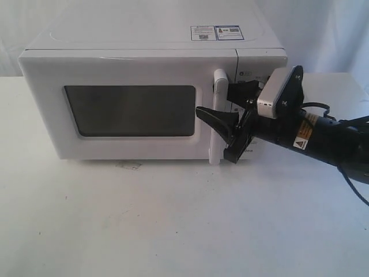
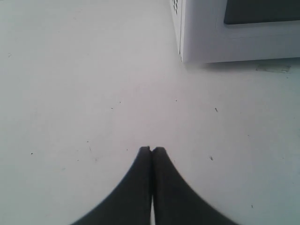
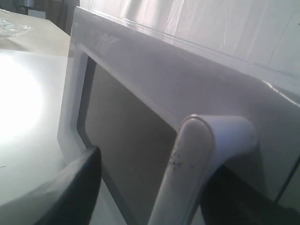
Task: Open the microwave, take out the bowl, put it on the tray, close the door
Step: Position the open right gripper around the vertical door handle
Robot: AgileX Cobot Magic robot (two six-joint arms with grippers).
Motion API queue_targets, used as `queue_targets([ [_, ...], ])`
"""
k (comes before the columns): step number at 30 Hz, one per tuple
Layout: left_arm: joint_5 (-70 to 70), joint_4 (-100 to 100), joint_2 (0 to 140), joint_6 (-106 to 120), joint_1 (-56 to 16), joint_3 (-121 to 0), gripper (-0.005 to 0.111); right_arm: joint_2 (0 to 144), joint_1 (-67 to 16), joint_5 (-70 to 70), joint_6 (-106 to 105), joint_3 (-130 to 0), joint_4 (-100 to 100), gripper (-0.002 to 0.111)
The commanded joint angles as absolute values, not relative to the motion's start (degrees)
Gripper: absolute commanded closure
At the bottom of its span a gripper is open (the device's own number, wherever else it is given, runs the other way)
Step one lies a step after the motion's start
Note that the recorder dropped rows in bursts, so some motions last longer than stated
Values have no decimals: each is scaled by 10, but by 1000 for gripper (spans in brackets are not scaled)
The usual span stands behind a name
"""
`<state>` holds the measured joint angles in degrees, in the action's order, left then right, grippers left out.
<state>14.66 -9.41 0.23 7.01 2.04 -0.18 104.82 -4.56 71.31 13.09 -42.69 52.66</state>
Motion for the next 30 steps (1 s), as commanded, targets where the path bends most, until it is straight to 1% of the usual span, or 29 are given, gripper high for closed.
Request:
queue_targets([
  [1, 147, -95, 0, 68, 20, 0, 107, 1062, -51, 700, 157, -458, 461, 84],
  [4, 147, -95, 0, 68, 20, 0, 107, 1062, -51, 700, 157, -458, 461, 99],
  [5, 147, -95, 0, 68, 20, 0, 107, 1062, -51, 700, 157, -458, 461, 107],
  [7, 147, -95, 0, 68, 20, 0, 107, 1062, -51, 700, 169, -458, 444, 108],
  [11, 147, -95, 0, 68, 20, 0, 107, 1062, -51, 700, 289, -458, 382, 108],
  [12, 147, -95, 0, 68, 20, 0, 107, 1062, -51, 700, 290, -458, 381, 107],
  [13, 147, -95, 0, 68, 20, 0, 107, 1062, -51, 700, 299, -458, 381, 103],
  [14, 147, -95, 0, 68, 20, 0, 107, 1062, -51, 700, 302, -458, 380, 97],
  [16, 147, -95, 0, 68, 20, 0, 107, 1062, -51, 700, 302, -458, 379, 83],
  [17, 147, -95, 0, 68, 20, 0, 107, 1062, -51, 700, 302, -458, 379, 74],
  [18, 147, -95, 0, 68, 20, 0, 107, 1062, -51, 700, 302, -458, 377, 67],
  [19, 147, -95, 0, 68, 20, 0, 107, 1062, -51, 700, 302, -458, 372, 62],
  [20, 147, -95, 0, 68, 20, 0, 107, 1062, -51, 700, 302, -458, 369, 60],
  [23, 147, -95, 0, 68, 20, 0, 107, 1062, -51, 700, 303, -458, 358, 66],
  [30, 147, -95, 0, 68, 20, 0, 107, 1062, -51, 700, 309, -458, 356, 98],
])
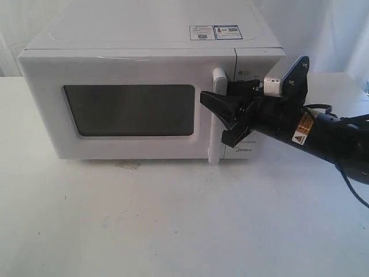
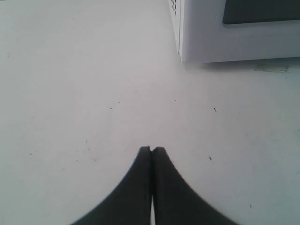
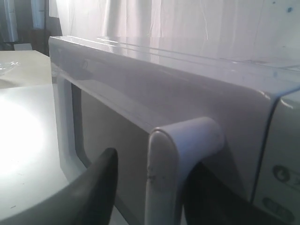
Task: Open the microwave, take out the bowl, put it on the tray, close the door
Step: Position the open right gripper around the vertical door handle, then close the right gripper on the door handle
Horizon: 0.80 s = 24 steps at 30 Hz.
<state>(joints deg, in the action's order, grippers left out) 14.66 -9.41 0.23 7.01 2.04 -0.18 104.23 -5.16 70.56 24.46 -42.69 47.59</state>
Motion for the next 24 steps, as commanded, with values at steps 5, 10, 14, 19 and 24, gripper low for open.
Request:
queue_targets([
  [5, 147, -95, 0, 68, 20, 0, 107, 1062, -51, 700, 328, -458, 362, 108],
  [10, 147, -95, 0, 68, 20, 0, 107, 1062, -51, 700, 402, -458, 369, 108],
  [14, 147, -95, 0, 68, 20, 0, 107, 1062, -51, 700, 451, -458, 372, 108],
  [19, 147, -95, 0, 68, 20, 0, 107, 1062, -51, 700, 415, -458, 384, 108],
  [24, 147, -95, 0, 68, 20, 0, 107, 1062, -51, 700, 391, -462, 393, 108],
])
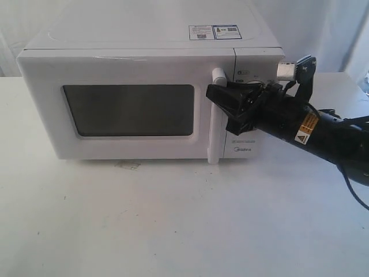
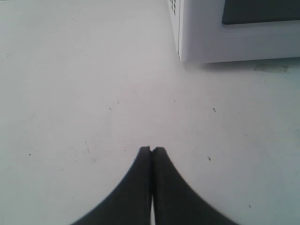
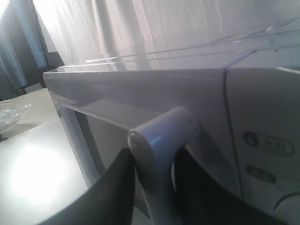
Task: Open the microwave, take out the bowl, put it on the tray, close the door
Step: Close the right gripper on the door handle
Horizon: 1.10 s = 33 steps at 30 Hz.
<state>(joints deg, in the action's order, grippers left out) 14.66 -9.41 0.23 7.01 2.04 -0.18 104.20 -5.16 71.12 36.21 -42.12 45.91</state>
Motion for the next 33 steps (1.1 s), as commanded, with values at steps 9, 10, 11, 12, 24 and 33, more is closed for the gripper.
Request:
queue_targets([
  [9, 147, -95, 0, 68, 20, 0, 107, 1058, -51, 700, 391, -462, 457, 108],
  [10, 147, -95, 0, 68, 20, 0, 107, 1055, -53, 700, 391, -462, 472, 108],
  [11, 147, -95, 0, 68, 20, 0, 107, 1052, -53, 700, 391, -462, 489, 108],
  [12, 147, -95, 0, 68, 20, 0, 107, 1049, -53, 700, 391, -462, 501, 108],
  [24, 147, -95, 0, 68, 20, 0, 107, 1030, -75, 700, 410, -462, 580, 108],
  [33, 147, -95, 0, 68, 20, 0, 107, 1013, -92, 700, 424, -457, 604, 108],
])
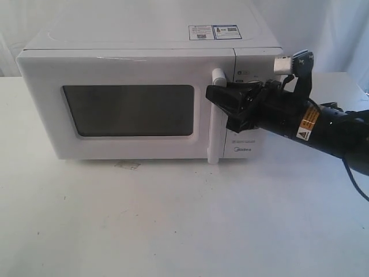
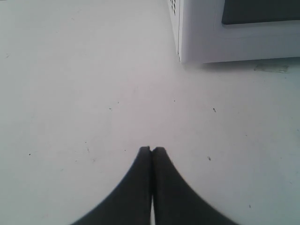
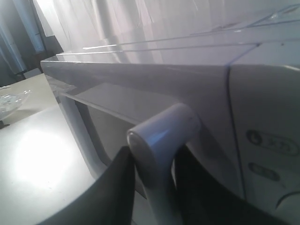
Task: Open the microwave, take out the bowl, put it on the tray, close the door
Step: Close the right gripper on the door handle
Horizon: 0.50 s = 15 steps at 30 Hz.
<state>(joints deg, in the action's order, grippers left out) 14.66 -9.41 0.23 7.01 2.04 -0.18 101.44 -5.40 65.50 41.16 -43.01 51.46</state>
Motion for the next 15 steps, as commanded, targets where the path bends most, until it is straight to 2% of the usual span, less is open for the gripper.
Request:
queue_targets([
  [1, 147, -95, 0, 68, 20, 0, 107, 1010, -94, 700, 425, -456, 604, 108],
  [15, 147, -95, 0, 68, 20, 0, 107, 982, -110, 700, 429, -432, 624, 108],
])
